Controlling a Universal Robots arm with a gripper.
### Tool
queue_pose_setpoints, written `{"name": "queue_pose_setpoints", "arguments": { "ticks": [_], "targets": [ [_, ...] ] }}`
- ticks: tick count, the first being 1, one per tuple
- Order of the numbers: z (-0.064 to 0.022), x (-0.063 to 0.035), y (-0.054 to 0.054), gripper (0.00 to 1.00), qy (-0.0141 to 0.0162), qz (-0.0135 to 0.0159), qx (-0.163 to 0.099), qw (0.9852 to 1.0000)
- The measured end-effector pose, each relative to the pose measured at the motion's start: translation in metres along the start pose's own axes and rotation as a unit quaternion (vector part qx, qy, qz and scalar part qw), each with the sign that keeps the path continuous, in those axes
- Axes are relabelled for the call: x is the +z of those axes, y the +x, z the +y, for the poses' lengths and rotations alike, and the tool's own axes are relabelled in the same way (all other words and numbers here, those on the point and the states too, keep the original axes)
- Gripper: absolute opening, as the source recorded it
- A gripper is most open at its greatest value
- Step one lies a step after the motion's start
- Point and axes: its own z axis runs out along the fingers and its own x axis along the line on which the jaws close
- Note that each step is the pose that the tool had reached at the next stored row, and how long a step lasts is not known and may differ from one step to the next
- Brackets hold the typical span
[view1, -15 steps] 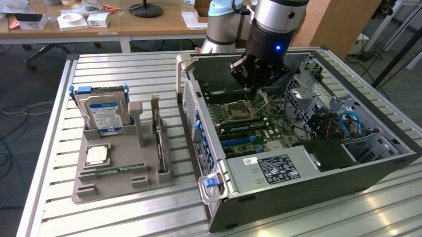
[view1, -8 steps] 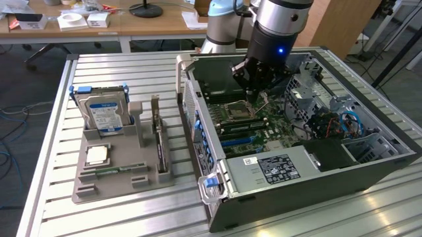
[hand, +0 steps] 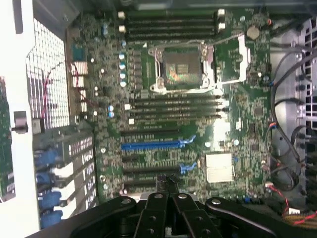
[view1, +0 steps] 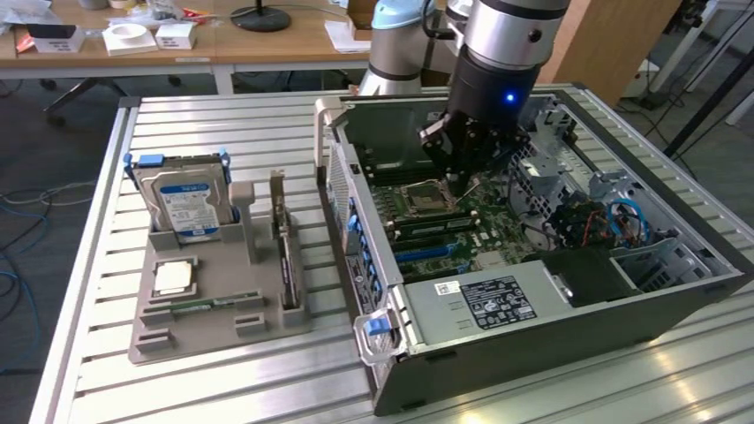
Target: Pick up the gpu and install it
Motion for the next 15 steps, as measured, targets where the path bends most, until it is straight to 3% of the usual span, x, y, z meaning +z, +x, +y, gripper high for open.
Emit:
{"name": "queue_pose_setpoints", "arguments": {
  "ticks": [4, 10, 15],
  "targets": [
    [-0.006, 0.0007, -0.001, 0.1, 0.0009, -0.0001, 0.0, 1.0],
    [-0.0063, 0.0007, -0.001, 0.1, 0.001, -0.0001, 0.0, 1.0],
    [-0.005, 0.0011, -0.018, 0.1, -0.0001, 0.0, 0.0, 1.0]
  ]
}}
